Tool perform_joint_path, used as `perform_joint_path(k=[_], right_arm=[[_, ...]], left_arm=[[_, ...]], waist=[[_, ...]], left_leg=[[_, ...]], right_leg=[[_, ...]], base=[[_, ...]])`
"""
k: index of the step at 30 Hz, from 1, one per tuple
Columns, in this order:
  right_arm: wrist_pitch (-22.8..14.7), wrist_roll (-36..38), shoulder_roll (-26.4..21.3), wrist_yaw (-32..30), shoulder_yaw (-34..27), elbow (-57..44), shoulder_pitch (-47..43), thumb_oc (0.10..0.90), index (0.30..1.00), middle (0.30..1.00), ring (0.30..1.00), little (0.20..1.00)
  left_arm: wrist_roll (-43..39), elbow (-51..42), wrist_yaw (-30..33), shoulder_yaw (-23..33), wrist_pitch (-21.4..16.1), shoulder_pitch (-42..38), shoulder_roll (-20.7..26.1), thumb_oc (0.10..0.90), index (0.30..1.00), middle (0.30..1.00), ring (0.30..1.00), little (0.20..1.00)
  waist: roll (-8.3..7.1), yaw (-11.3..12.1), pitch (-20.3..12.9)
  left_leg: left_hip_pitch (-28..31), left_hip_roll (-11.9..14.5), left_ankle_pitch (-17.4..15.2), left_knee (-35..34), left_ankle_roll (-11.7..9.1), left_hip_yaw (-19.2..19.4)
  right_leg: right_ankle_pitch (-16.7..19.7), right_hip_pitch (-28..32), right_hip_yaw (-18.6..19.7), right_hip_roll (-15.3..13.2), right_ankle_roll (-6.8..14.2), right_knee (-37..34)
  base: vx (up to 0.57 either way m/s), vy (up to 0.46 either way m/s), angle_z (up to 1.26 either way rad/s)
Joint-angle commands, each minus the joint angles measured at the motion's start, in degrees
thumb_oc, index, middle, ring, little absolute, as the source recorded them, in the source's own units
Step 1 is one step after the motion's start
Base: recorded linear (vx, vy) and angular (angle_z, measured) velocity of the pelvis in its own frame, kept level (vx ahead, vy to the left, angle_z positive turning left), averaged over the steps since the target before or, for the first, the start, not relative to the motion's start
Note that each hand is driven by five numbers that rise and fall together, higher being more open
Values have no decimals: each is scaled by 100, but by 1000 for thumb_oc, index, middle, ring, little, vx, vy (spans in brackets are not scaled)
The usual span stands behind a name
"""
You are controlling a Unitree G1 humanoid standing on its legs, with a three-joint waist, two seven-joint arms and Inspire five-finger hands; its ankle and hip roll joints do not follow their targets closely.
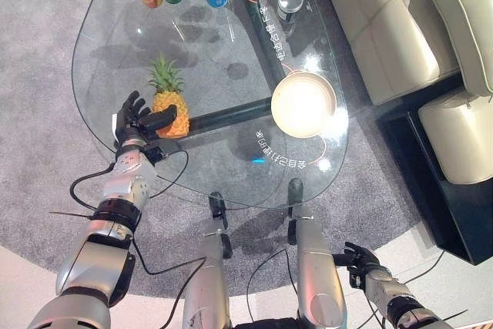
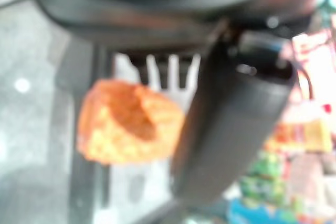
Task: Pick up the fruit to the plate
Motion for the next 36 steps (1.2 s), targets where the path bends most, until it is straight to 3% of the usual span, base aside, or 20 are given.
perform_joint_path(k=[1,12,25,36], right_arm=[[130,206,-439,-165,256,-138,471,800,900,900,900,900],[118,250,-431,-187,267,-72,412,800,900,900,900,900],[157,298,-437,-156,236,-31,345,800,900,900,900,900],[160,365,-416,-182,364,-23,299,800,900,900,900,900]], left_arm=[[524,-8,194,88,-270,-387,572,800,900,900,900,900],[1989,-136,332,-317,57,-467,724,800,900,900,900,900],[1605,-227,153,-368,331,-428,548,800,900,900,900,900],[1066,149,607,-300,682,-532,418,800,900,900,900,900]], waist=[[-149,-66,-35],[-95,-24,-35],[-62,-44,-35],[-77,-89,-35]], left_leg=[[-312,-468,-803,881,309,712],[-252,-509,-772,821,299,688],[-274,-518,-768,849,281,655],[-305,-506,-747,852,272,648]], right_leg=[[-302,-99,-111,541,-262,114],[-273,-15,-141,511,-255,45],[-301,-13,-158,515,-276,66],[-330,-43,-140,545,-287,93]], base=[[0,0,0],[0,0,0],[1,-1,0],[5,-6,-3]])
